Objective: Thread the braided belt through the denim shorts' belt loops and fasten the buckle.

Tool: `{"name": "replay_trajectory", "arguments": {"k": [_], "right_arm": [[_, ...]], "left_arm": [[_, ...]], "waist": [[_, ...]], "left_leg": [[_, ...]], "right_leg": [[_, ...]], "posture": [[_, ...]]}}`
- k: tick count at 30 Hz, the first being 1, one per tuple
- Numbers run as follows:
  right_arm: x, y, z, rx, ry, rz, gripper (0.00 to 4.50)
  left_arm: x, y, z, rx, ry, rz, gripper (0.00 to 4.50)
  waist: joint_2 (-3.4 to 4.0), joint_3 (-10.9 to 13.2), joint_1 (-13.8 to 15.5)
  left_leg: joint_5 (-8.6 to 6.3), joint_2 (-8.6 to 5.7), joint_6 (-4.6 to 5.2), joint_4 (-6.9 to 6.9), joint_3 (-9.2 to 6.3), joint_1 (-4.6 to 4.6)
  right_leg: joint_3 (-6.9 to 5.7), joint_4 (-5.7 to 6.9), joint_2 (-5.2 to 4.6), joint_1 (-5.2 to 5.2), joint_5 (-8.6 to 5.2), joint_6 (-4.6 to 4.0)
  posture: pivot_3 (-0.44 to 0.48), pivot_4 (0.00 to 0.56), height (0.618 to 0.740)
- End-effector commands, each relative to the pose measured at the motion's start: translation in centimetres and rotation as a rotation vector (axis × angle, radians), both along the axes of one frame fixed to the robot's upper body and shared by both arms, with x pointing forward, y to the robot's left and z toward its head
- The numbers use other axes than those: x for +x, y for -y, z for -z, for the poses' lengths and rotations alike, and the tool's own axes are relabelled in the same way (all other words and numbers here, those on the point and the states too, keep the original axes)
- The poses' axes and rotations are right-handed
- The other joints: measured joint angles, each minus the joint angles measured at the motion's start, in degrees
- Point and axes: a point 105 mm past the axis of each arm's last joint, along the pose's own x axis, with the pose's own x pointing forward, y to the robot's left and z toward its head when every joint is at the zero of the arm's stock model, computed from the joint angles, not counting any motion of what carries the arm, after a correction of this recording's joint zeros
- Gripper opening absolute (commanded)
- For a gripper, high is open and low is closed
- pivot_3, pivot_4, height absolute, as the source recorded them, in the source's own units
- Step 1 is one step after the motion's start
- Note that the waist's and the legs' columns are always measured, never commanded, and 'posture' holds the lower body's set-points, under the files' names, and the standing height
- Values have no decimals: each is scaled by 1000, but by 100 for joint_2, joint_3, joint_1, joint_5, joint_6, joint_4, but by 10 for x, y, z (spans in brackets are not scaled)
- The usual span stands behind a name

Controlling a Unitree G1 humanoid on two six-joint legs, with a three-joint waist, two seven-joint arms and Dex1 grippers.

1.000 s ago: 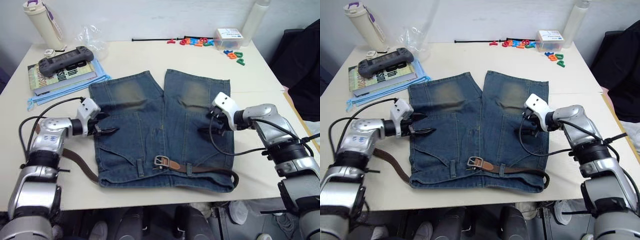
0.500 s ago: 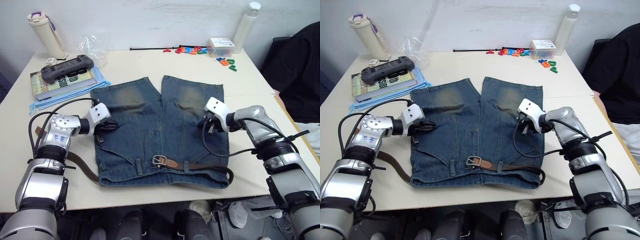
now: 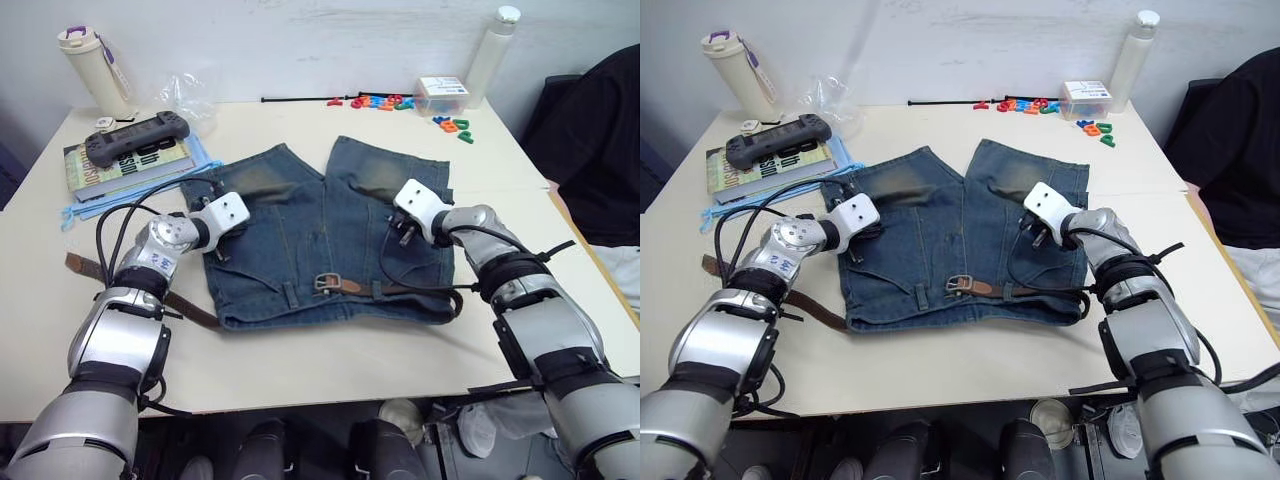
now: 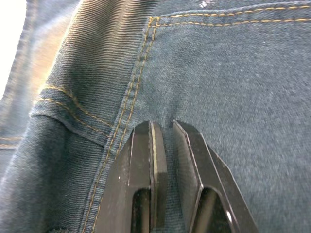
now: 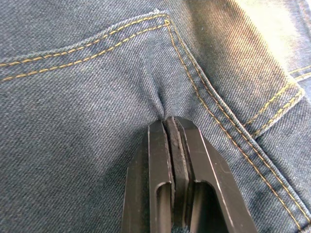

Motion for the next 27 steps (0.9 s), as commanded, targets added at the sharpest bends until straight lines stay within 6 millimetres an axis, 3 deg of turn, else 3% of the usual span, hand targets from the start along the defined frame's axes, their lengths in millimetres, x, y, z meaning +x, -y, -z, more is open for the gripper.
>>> {"name": "replay_trajectory", "arguments": {"k": [1,8,9,11,13,15,16,19,23,27], "right_arm": [[2,23,1,-22,18,98,0],[8,23,-21,45,100,108,0],[8,24,-25,60,115,111,522],[9,24,-31,91,128,108,881],[8,21,-43,134,149,80,1904],[4,14,-70,206,203,36,2816],[0,12,-79,231,219,19,3304],[-24,-2,-107,309,265,-38,4467],[-91,-51,-145,527,302,-254,4467],[-134,-77,-140,612,227,-373,4467]], "left_arm": [[-2,-12,10,7,-39,-58,643],[-10,9,9,-149,-96,62,643],[-11,10,7,-181,-99,74,1050],[-12,11,4,-230,-99,86,1347],[-15,12,-7,-292,-70,116,2278],[-26,13,-33,-388,2,166,3094],[-32,14,-42,-418,22,187,3157],[-57,14,-72,-523,91,193,3157],[-115,16,-118,-787,150,232,3157],[-145,-6,-128,-1011,127,134,3157]], "waist": [[0,0,1],[3,2,4],[5,3,5],[5,3,6],[10,7,-3],[12,10,-12],[18,13,-18],[24,35,-46],[36,50,-49],[39,52,4]], "left_leg": [[0,0,0,-1,0,-2],[10,1,-17,0,2,-28],[14,1,-22,0,3,-34],[30,1,4,3,0,-60],[36,-1,9,4,-1,-88],[36,-1,10,0,9,-100],[37,0,10,-1,14,-111],[45,13,5,3,7,-175],[48,16,0,-6,-4,-182],[49,18,-5,-8,-21,-160]], "right_leg": [[0,0,0,-4,0,0],[-2,-8,0,-22,0,0],[-4,-11,1,-25,0,0],[-9,-10,2,-42,0,1],[-12,-2,4,-66,3,4],[-18,-2,8,-81,3,5],[-21,-1,11,-96,3,5],[-4,-11,19,-140,3,5],[-9,-21,28,-142,0,1],[-12,-31,28,-118,0,0]], "posture": [[0,150,716],[0,150,716],[0,150,716],[0,150,716],[0,150,716],[0,150,716],[0,150,716],[0,150,716],[0,150,716],[0,150,716]]}}
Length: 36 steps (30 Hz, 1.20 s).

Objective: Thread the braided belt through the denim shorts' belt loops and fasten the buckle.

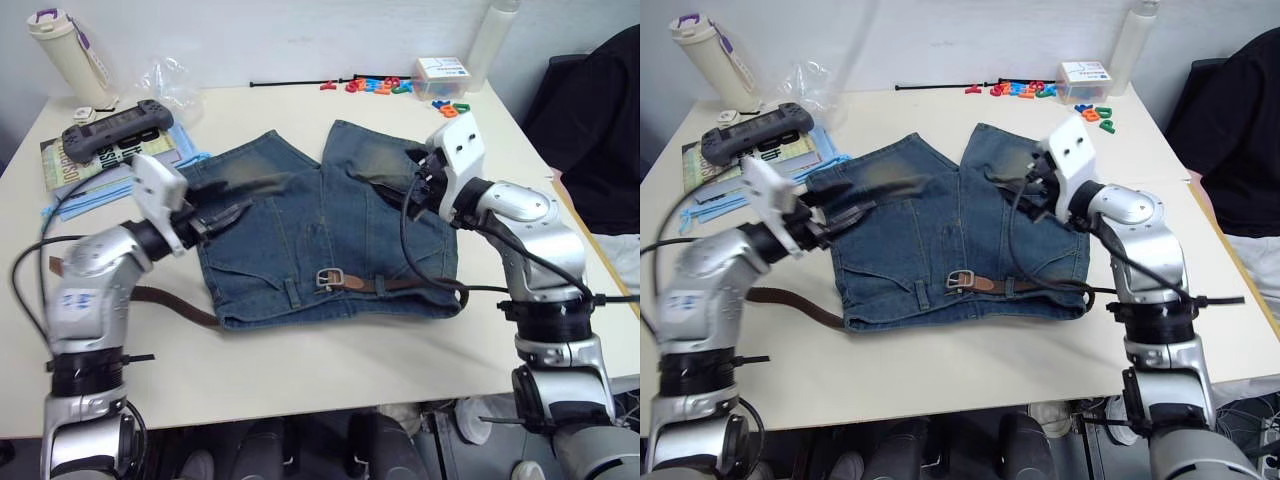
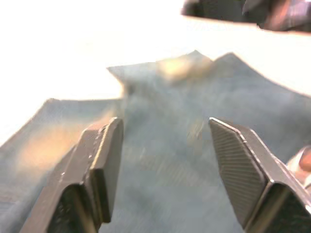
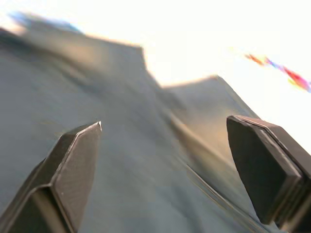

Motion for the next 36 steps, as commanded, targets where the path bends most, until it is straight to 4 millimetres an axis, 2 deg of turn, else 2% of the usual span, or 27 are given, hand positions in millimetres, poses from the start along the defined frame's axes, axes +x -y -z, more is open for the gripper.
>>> {"name": "replay_trajectory", "arguments": {"k": [1,3,7,10,12,14,19,24,31,33,36], "right_arm": [[-37,-14,-3,54,-16,-105,4467],[-43,-14,9,39,-43,-98,4467],[-43,-13,27,-35,-59,-53,4467],[-44,-23,30,-69,-45,-60,4467],[-49,-31,31,-76,-37,-83,4467],[-54,-37,32,-93,-32,-106,4467],[-59,-43,40,-124,-38,-134,4467],[-59,-50,39,-125,-31,-145,4467],[-61,-55,38,-124,-15,-150,4467],[-61,-54,37,-127,-11,-147,4467],[-62,-53,35,-129,0,-143,4467]], "left_arm": [[-27,-29,-9,-214,-68,-86,3157],[-38,-58,3,-344,-139,-203,3157],[-65,-103,41,-510,-285,-398,3157],[-79,-131,67,-602,-375,-527,3157],[-84,-142,83,-618,-427,-603,3157],[-84,-147,92,-607,-462,-658,3157],[-79,-159,96,-663,-479,-745,3157],[-74,-159,103,-595,-557,-788,3157],[-44,-156,96,-563,-646,-808,3157],[-41,-153,96,-565,-680,-802,3157],[-43,-154,107,-523,-785,-869,3157]], "waist": [[-1,0,26],[-2,1,36],[-10,6,44],[-18,8,44],[-18,9,46],[-20,9,64],[-32,5,167],[-32,6,174],[-50,3,178],[-55,3,160],[-60,3,152]], "left_leg": [[-4,-1,2,0,-5,15],[-37,-2,34,-2,-9,45],[-67,-4,7,-1,-12,74],[-63,-4,-22,-2,-4,74],[-64,-2,-25,-3,-2,75],[-68,-2,-21,-4,1,74],[-89,-2,-6,-5,1,71],[-89,-2,-26,-18,6,69],[-76,-3,-40,-47,22,66],[-75,-6,-41,-61,38,66],[-68,-6,-38,-80,60,67]], "right_leg": [[1,-21,-2,14,0,0],[6,-24,-4,39,1,1],[4,-34,-6,68,1,2],[6,-37,-5,64,0,2],[6,-37,-4,61,-1,1],[9,-38,-5,59,-1,0],[14,-51,-7,54,-1,0],[16,-73,-6,52,0,1],[23,-77,-2,35,0,1],[41,-75,-2,21,0,2],[60,-72,4,6,0,3]], "posture": [[0,150,716],[0,150,716],[0,150,716],[0,150,716],[0,150,716],[0,150,716],[0,150,716],[0,150,716],[0,150,716],[0,150,716],[0,150,716]]}}
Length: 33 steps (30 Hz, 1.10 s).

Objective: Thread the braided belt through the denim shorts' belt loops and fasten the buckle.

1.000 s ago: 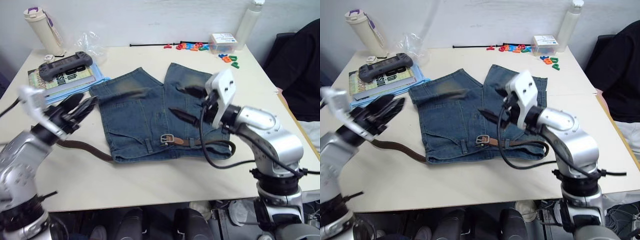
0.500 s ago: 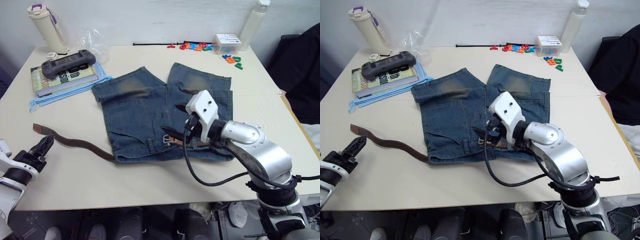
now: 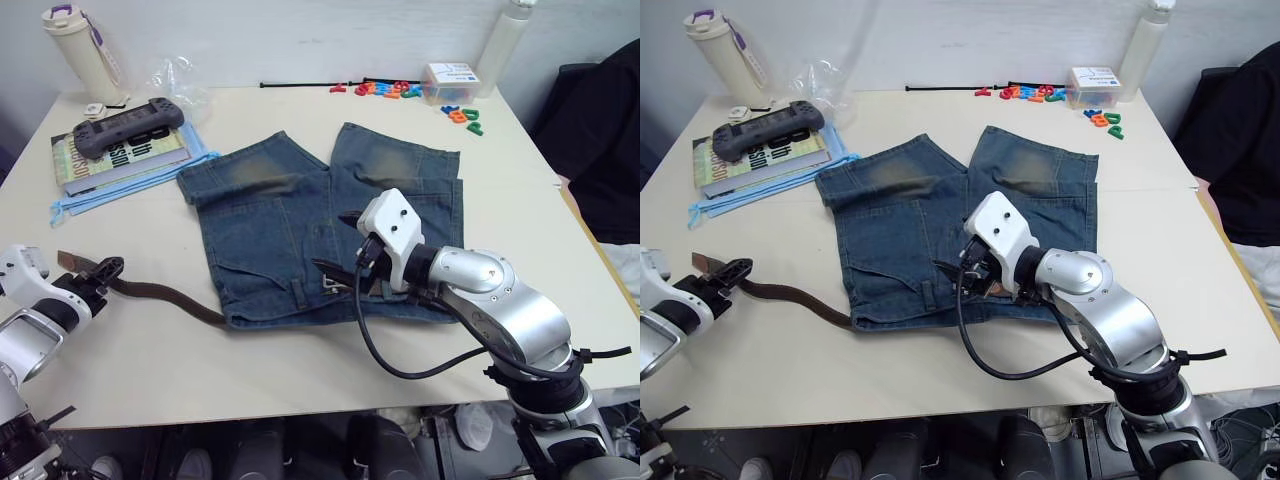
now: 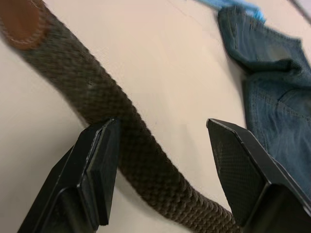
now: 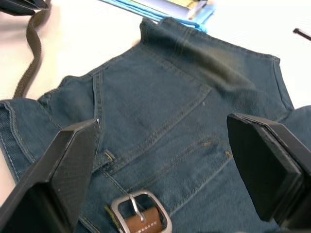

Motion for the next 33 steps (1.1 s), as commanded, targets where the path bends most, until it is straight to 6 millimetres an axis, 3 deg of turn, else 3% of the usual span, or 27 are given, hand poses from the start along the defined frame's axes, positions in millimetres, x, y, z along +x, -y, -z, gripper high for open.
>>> {"name": "replay_trajectory", "arguments": {"k": [1,5,11,14,19,21,24,28,30,33], "right_arm": [[-7,-1,-19,19,91,-11,4467],[-8,-3,-25,39,101,-12,4467],[-6,-3,-27,53,110,-3,4467],[-5,-3,-27,53,115,1,4500],[-4,-3,-28,51,118,1,4500],[-4,-3,-27,49,118,2,4500],[-3,-1,-25,45,115,10,4500],[0,0,-21,43,107,27,4500],[1,0,-19,40,104,35,4500],[1,0,-17,51,95,46,4500]], "left_arm": [[-6,-5,7,20,-118,-34,3157],[-6,0,14,54,-216,-28,3157],[-6,-9,25,63,-285,-94,3157],[-6,-8,26,42,-268,-107,2392],[-4,-7,24,35,-237,-126,148],[0,-7,16,46,-186,-136,66],[13,-1,-21,243,-25,-91,66],[27,31,-81,805,247,74,66],[27,57,-90,1080,335,187,66],[21,89,-82,1418,427,382,66]], "waist": [[0,0,2],[-4,0,14],[-6,-1,8],[-5,-1,5],[-6,-2,23],[-7,-2,27],[-13,-1,27],[-55,0,7],[-52,0,-8],[-44,-3,-12]], "left_leg": [[14,1,19,-4,2,1],[17,1,22,-8,6,1],[3,1,-11,-8,17,14],[9,3,-22,-12,19,17],[10,2,-23,-11,18,16],[9,1,-22,-11,19,15],[10,1,-23,-11,19,12],[11,4,-29,-17,20,4],[9,1,-32,-31,38,3],[8,-2,-31,-68,59,7]], "right_leg": [[1,1,2,-1,0,0],[5,2,4,-4,0,0],[19,2,3,-6,0,1],[22,8,6,-9,-1,-1],[21,10,2,-10,-1,-1],[21,8,1,-10,-1,-1],[18,6,1,-10,-1,-1],[19,2,6,-20,-1,-3],[30,-9,2,-30,0,-5],[46,-35,-2,-45,1,-5]], "posture": [[0,150,716],[0,150,716],[0,150,716],[0,150,716],[0,150,716],[0,150,716],[0,150,716],[0,150,716],[0,150,716],[0,150,716]]}}
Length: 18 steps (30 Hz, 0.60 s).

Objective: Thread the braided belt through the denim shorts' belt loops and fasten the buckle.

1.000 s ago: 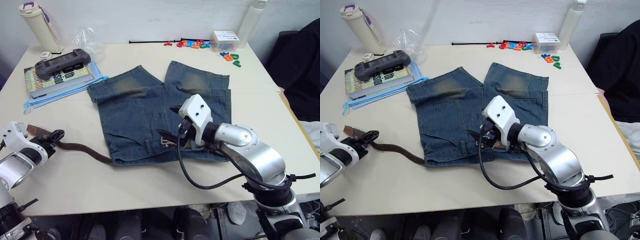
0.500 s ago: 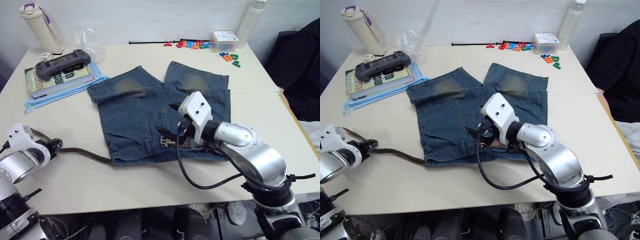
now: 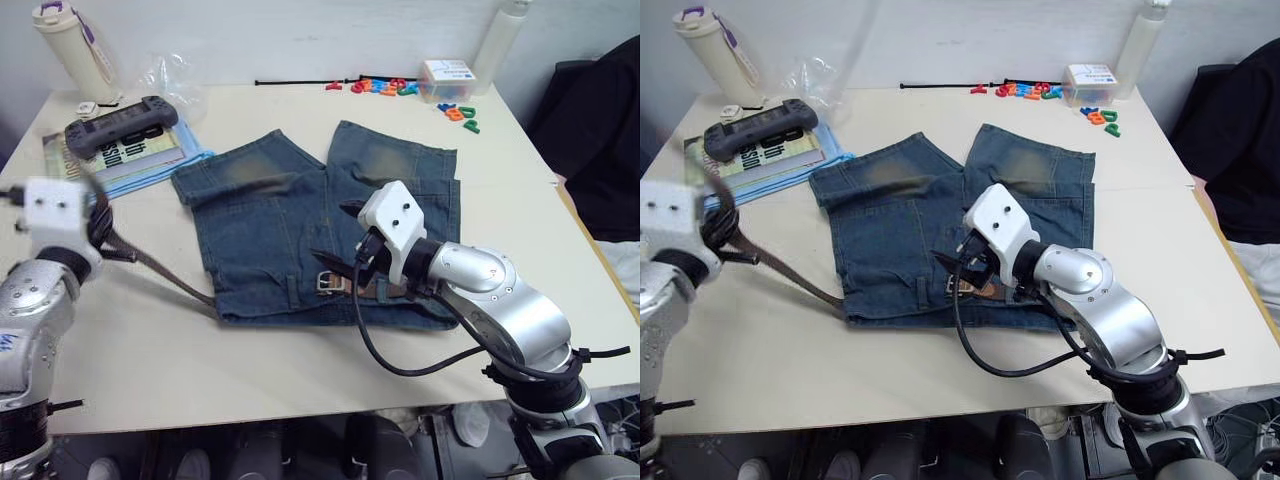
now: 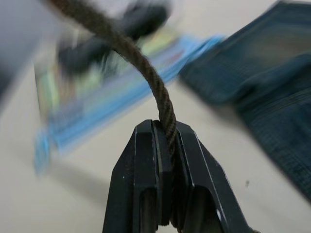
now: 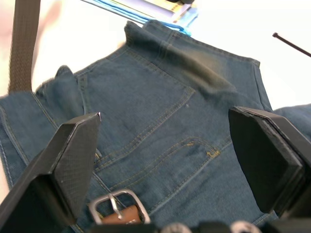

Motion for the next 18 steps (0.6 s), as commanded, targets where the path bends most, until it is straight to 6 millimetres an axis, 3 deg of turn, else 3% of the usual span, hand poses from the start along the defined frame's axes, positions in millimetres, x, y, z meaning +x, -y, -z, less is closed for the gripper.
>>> {"name": "replay_trajectory", "arguments": {"k": [1,7,13,18], "right_arm": [[0,2,-7,36,36,22,4500],[-4,-1,-8,152,-39,20,4500],[-20,-13,8,-192,197,-82,4500],[-20,-32,26,-319,321,-102,4500]], "left_arm": [[-8,43,8,407,58,212,66],[-23,62,37,617,64,344,66],[-28,69,46,631,70,380,66],[-30,77,47,606,87,401,66]], "waist": [[2,0,-8],[1,0,-45],[3,2,-37],[3,2,-78]], "left_leg": [[1,1,-1,-20,5,0],[26,18,33,-41,31,-32],[10,7,74,-17,52,-27],[12,14,72,13,52,-22]], "right_leg": [[4,-9,1,-9,0,-1],[-22,5,16,-53,-6,-12],[-21,-2,-8,-50,2,5],[-12,27,-9,-49,11,15]], "posture": [[0,150,716],[0,150,716],[0,150,716],[0,150,716]]}}
